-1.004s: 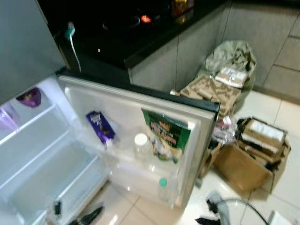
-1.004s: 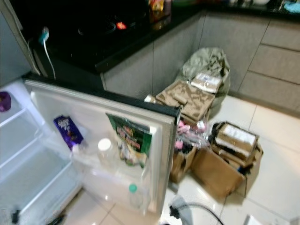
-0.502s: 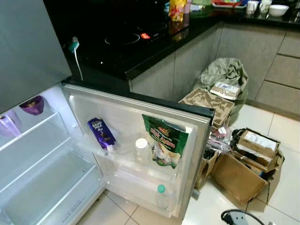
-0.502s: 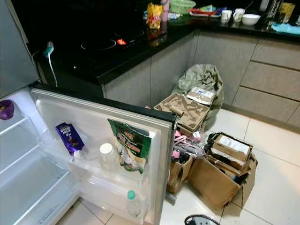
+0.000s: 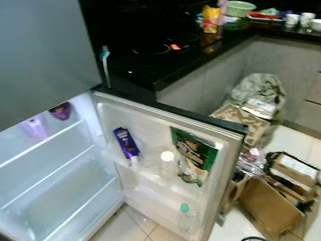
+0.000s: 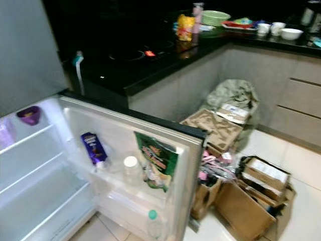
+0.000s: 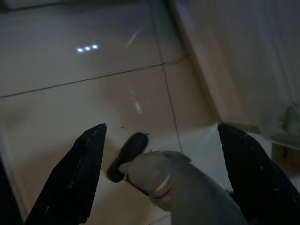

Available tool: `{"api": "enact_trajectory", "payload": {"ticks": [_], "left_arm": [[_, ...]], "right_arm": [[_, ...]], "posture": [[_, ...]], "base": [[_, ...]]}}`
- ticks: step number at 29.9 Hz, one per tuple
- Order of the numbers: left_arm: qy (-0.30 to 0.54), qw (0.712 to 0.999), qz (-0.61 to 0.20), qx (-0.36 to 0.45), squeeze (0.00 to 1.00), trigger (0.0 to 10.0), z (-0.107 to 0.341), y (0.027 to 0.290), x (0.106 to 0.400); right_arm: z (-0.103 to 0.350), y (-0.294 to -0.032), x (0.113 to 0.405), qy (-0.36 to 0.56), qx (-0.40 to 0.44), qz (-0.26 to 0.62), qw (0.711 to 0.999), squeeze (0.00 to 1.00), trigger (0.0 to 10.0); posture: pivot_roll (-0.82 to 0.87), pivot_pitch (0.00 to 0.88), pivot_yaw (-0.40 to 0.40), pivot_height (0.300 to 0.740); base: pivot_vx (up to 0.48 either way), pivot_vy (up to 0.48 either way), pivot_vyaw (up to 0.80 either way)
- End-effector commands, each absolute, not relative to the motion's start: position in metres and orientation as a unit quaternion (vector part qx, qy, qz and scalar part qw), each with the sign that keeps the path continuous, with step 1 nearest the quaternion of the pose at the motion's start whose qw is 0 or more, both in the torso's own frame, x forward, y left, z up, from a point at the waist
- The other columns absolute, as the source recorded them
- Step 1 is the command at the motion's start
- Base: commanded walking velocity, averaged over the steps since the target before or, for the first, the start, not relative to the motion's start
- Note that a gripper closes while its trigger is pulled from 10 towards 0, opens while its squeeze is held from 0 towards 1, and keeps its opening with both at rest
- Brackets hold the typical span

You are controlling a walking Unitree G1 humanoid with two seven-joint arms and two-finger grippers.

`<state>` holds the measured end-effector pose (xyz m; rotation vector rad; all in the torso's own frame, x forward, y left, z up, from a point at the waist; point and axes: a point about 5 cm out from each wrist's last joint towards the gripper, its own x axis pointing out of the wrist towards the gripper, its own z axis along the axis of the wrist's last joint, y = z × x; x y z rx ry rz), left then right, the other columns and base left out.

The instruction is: Restocking fridge

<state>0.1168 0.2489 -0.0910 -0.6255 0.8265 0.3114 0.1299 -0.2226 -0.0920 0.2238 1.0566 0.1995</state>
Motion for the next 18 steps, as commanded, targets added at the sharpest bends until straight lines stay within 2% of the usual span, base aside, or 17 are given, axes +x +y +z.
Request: {"api": "enact_trajectory", "payload": {"ticks": [1,7,18], "left_arm": [[0.404,0.856,0.145,-0.288,0.00,10.0,-0.0933,0.2443,0.1152],[0.420,0.851,0.144,-0.280,0.00,10.0,-0.0970,0.2397,0.1076],[0.423,0.854,0.133,-0.272,0.00,10.0,-0.0969,0.2368,0.1110]], "right_arm": [[-0.0943,-0.2261,0.1222,0.514,0.106,0.083,0.847,0.00,10.0],[-0.0956,-0.2262,0.1181,0.517,0.111,0.081,0.845,0.00,10.0],[-0.0961,-0.2236,0.1162,0.518,0.117,0.096,0.842,0.00,10.0]], "posture": [[-0.09,0.023,0.018,0.740],[-0.10,0.027,0.018,0.740],[-0.10,0.034,0.026,0.740]], "base": [[0.000,0.000,0.78],[0.000,0.000,0.78],[0.000,0.000,0.78]]}}
